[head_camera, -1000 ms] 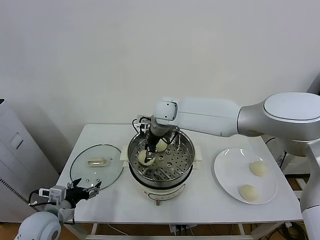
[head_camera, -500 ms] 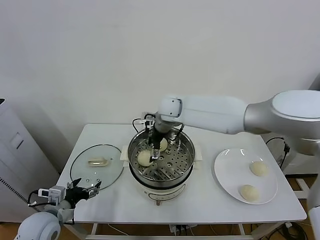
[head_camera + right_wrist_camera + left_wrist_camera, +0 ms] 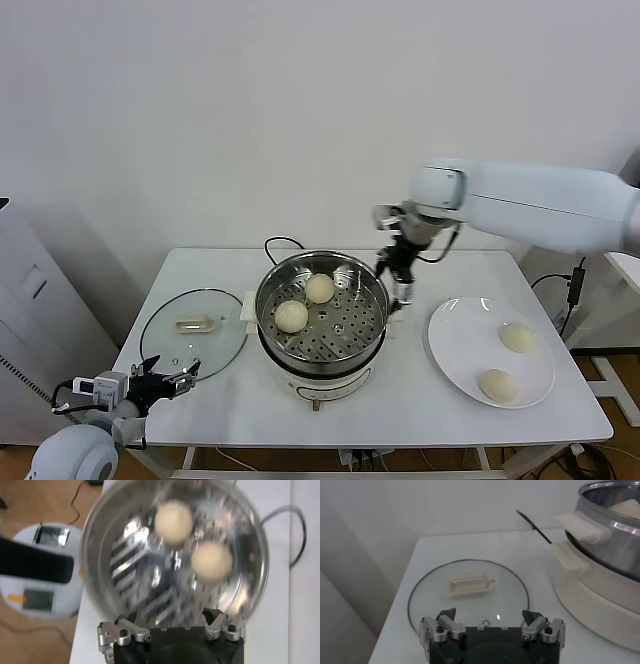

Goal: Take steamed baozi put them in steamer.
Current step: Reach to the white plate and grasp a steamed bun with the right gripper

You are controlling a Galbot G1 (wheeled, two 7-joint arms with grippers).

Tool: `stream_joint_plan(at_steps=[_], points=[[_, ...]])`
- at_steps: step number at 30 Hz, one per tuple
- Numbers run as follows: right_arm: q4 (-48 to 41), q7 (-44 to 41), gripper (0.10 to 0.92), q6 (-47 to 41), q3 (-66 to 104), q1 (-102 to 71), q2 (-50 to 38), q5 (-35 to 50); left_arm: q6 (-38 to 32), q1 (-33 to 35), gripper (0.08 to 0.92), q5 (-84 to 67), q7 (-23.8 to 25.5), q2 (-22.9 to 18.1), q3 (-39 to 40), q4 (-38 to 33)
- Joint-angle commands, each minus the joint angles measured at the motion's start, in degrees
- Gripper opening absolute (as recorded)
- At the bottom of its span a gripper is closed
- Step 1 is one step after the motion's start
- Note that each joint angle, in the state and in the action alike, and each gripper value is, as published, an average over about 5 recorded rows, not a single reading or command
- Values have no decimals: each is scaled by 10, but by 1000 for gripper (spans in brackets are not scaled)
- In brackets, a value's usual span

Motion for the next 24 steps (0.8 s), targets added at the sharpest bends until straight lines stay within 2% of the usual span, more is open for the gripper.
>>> stream_joint_plan(at_steps=[1, 14, 24], points=[[16, -47, 823, 72, 14, -49, -163, -136, 0, 1, 823, 0, 0, 0, -2, -2], [-40, -43, 823, 120, 165, -233, -196, -248, 1, 1, 823, 2, 0, -6, -2, 0], [-68, -43, 823, 137, 229, -323, -199, -284, 2, 2, 823, 3, 0, -6, -2, -2]])
